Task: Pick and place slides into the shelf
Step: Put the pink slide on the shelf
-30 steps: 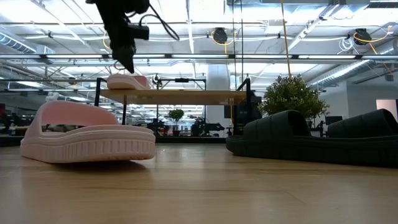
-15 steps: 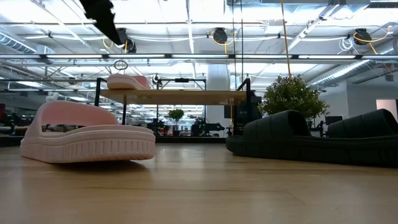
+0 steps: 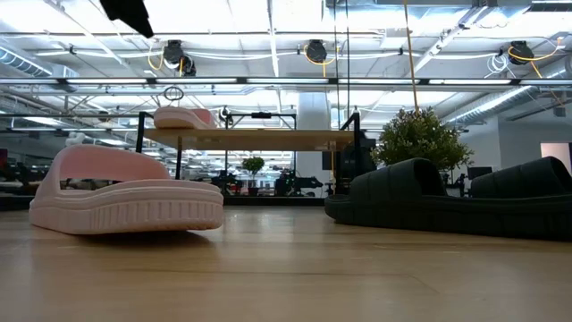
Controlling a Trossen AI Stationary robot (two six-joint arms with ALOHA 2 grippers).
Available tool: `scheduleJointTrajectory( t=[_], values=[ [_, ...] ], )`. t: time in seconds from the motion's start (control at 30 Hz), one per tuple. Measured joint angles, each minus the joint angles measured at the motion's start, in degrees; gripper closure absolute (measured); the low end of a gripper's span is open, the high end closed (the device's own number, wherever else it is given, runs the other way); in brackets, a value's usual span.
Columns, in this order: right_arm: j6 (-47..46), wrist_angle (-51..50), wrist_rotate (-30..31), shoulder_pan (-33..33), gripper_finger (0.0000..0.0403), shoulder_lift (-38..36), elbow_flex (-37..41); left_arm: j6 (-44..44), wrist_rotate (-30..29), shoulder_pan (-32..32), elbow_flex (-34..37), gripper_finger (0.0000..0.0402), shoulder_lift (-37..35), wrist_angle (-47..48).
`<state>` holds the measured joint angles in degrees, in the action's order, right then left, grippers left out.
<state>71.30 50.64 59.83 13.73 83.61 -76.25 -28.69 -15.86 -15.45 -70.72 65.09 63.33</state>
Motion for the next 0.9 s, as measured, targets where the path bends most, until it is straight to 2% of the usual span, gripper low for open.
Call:
scheduleJointTrajectory(
  t=[0.23, 0.43, 0.7, 0.9],
  values=[
    [0.1, -0.1, 0.0, 3.7, 0.0287, 0.0, 0.0, -18.2, 2.1, -7.3, 0.0, 0.0220, 5.9, -0.1],
    [0.1, -0.8, 0.1, 7.3, 0.0287, 0.0, 0.0, -29.9, 2.4, -11.7, 0.0, 0.0220, 10.6, -1.3],
    [1.1, -1.3, 0.3, 11.2, 0.0287, -0.1, 0.0, -31.9, 2.4, -15.1, -0.1, 0.0220, 17.4, -11.0],
    [1.4, -1.6, 0.4, 13.6, 0.0287, -0.1, 0.0, -34.1, 1.4, -15.8, -0.1, 0.0220, 22.7, -10.4]
  ],
)
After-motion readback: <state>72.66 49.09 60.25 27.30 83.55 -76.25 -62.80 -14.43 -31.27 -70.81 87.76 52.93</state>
